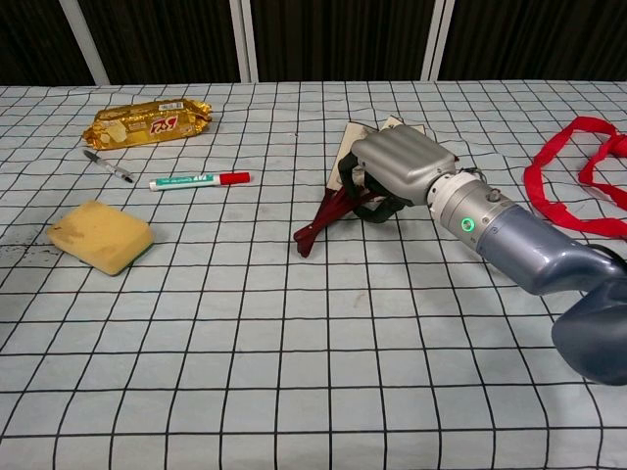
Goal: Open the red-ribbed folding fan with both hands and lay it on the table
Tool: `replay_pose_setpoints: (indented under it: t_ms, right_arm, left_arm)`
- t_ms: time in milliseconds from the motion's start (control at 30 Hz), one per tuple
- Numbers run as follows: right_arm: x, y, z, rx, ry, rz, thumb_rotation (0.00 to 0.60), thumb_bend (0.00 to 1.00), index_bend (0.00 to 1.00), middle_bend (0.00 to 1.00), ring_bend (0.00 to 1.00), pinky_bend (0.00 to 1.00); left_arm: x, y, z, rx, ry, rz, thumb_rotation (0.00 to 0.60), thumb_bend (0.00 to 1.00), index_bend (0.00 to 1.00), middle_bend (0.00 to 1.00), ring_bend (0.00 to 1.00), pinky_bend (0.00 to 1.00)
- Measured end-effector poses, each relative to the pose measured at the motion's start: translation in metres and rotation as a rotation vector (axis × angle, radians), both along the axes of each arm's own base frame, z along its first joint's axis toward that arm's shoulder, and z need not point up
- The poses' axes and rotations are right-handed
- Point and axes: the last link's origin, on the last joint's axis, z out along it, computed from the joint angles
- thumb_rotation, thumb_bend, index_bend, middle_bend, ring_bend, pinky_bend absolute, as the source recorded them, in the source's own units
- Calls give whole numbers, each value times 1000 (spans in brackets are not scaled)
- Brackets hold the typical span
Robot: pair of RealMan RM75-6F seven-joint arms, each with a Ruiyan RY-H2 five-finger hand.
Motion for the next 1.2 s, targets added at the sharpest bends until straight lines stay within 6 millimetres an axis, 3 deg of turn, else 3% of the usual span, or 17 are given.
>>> replay_pose_setpoints:
  t_ms: [900, 1200]
  right_arm:
    - [-5, 2, 5, 2, -7, 0, 600, 356, 682, 959, 981, 849]
    - [2, 2, 8, 16, -83, -8, 600, 439, 758, 959, 981, 849]
  left_arm:
    - [0, -1, 0, 8, 4, -1, 600, 0, 0, 0, 0, 0]
    - [0, -1, -1, 13, 1, 3, 600, 0, 0, 0, 0, 0]
